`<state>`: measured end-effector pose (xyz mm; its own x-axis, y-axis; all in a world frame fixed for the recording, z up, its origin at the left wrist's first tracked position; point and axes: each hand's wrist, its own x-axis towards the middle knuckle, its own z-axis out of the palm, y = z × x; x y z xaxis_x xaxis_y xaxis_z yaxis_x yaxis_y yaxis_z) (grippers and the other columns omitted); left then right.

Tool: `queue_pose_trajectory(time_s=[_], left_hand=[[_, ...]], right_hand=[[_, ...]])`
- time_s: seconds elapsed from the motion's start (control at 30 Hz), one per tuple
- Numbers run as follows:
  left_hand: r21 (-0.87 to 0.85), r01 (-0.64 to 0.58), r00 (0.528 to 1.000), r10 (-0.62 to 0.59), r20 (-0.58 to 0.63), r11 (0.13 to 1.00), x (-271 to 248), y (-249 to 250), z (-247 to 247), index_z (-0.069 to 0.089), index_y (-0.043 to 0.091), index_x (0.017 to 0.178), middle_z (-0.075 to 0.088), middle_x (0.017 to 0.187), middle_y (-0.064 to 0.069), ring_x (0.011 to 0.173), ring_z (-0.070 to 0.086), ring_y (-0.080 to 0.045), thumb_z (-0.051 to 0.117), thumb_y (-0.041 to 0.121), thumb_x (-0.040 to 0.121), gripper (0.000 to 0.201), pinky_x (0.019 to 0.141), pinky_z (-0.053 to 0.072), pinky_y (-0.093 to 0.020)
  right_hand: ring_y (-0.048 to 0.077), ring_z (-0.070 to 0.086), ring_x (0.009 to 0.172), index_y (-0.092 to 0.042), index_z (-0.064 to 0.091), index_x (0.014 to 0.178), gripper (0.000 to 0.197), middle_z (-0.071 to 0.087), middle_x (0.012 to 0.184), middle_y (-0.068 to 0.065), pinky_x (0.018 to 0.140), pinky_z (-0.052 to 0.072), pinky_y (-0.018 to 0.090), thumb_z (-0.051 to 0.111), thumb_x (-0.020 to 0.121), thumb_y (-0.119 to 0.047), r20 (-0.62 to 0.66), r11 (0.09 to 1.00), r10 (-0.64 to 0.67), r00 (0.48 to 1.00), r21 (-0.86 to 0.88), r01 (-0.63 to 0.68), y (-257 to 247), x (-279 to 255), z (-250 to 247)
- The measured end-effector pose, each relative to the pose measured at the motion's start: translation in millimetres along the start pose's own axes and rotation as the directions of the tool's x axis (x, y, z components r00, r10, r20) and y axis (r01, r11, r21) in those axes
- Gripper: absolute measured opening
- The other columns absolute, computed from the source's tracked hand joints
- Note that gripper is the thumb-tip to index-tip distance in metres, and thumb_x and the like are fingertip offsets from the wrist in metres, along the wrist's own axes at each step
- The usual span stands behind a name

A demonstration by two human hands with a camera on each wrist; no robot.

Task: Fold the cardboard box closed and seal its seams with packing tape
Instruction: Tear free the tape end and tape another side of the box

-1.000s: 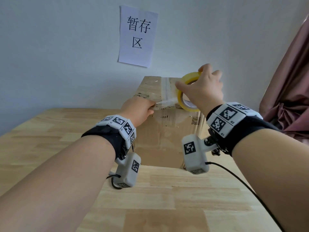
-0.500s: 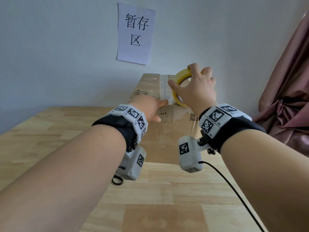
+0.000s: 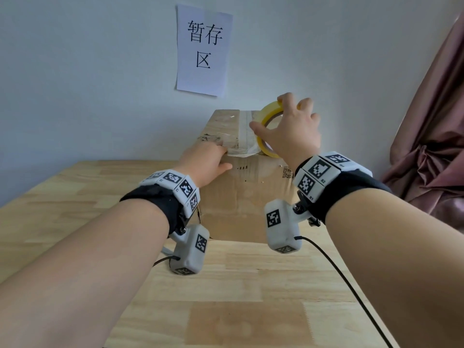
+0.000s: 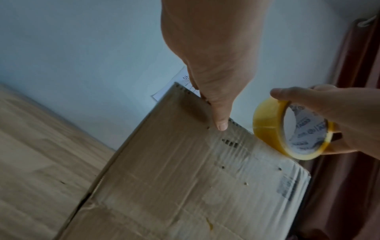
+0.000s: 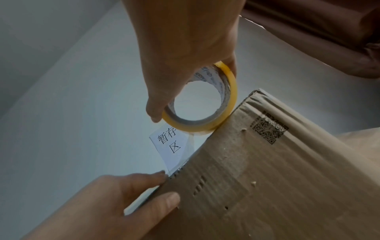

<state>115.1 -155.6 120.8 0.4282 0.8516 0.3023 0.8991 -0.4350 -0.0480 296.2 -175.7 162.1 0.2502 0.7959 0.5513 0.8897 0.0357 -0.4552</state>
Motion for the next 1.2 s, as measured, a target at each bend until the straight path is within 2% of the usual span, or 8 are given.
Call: queue_pose_trajectory(time_s=[0.13,0.33,0.5,0.67,0.8,0.93,1.07,1.2], left_hand=[[-0.03,-0.117,0.993,0.117,-0.023,0.993,11,19,4,0.043,0.012,0.139,0.049,0.14,-0.01,0.124,0.049,-0.029,0.047,0.031,0.097,0.046,0.101,0.041,-0.043],[-0.05,-0.034,0.992,0.028,-0.124,0.998,17,27,14,0.053,0.015,0.129,0.062,0.122,-0.008,0.108,0.058,-0.03,0.044,0.031,0.098,0.035,0.085,0.05,-0.043],[-0.079,-0.029,0.993,0.02,-0.12,0.996,17,25,13,0.054,0.014,0.125,0.067,0.108,-0.008,0.098,0.061,-0.03,0.046,0.032,0.097,0.033,0.077,0.052,-0.042],[-0.127,-0.024,0.997,0.013,-0.082,0.992,17,28,5,0.052,0.011,0.113,0.048,0.07,0.002,0.067,0.048,-0.02,0.048,0.029,0.096,0.024,0.06,0.036,-0.031],[-0.1,-0.009,0.999,0.005,-0.039,0.995,20,26,3,0.051,0.013,0.114,0.061,0.088,-0.007,0.072,0.05,-0.023,0.047,0.029,0.097,0.024,0.062,0.038,-0.032],[-0.053,-0.035,0.999,0.033,-0.032,0.998,20,28,4,0.048,0.019,0.131,0.066,0.102,-0.009,0.087,0.06,-0.028,0.045,0.028,0.099,0.034,0.068,0.046,-0.035],[0.008,-0.051,0.997,0.052,-0.062,0.999,21,31,7,0.049,0.019,0.131,0.065,0.097,-0.008,0.074,0.052,-0.022,0.043,0.022,0.099,0.033,0.061,0.038,-0.03],[-0.007,-0.05,0.996,0.05,-0.07,0.999,20,30,12,0.044,0.018,0.134,0.065,0.098,-0.008,0.078,0.057,-0.025,0.043,0.015,0.098,0.036,0.065,0.048,-0.035]], right_hand=[[0.03,0.041,0.11,-0.026,0.038,0.126,0.068,0.036,0.126,0.005,0.072,0.041,0.037,0.061,0.075,-0.065,0.003,1.0,-0.029,1.0,0.004,0.029,1,0,2],[0.027,0.039,0.12,-0.023,0.031,0.138,0.092,0.036,0.134,0.001,0.08,0.037,0.033,0.063,0.067,-0.073,-0.035,0.993,0.023,0.999,0.115,-0.018,11,2,2],[0.03,0.052,0.102,-0.027,0.035,0.124,0.083,0.038,0.114,0.002,0.081,0.05,0.04,0.065,0.062,-0.072,-0.012,0.966,0.124,0.992,0.229,-0.118,4,3,4],[0.027,0.045,0.099,-0.025,0.036,0.122,0.077,0.037,0.115,0.002,0.069,0.041,0.035,0.069,0.063,-0.061,-0.043,0.988,0.01,0.999,0.155,-0.003,-18,10,-8],[0.029,0.043,0.104,-0.025,0.036,0.124,0.076,0.036,0.12,0.004,0.07,0.038,0.036,0.072,0.065,-0.056,-0.041,0.992,0.058,0.998,0.113,-0.053,-4,10,-19],[0.031,0.041,0.109,-0.026,0.035,0.126,0.077,0.035,0.126,0.007,0.074,0.038,0.038,0.073,0.065,-0.053,-0.055,0.995,0.008,0.998,-0.094,-0.013,24,10,-35],[0.031,0.04,0.109,-0.026,0.035,0.126,0.076,0.035,0.126,0.006,0.076,0.039,0.04,0.073,0.065,-0.052,-0.051,0.995,0.082,0.995,-0.047,-0.085,34,2,-27],[0.032,0.039,0.11,-0.026,0.035,0.126,0.076,0.034,0.126,0.006,0.078,0.038,0.04,0.072,0.064,-0.051,-0.075,0.993,0.118,0.99,-0.006,-0.119,37,1,-22]])
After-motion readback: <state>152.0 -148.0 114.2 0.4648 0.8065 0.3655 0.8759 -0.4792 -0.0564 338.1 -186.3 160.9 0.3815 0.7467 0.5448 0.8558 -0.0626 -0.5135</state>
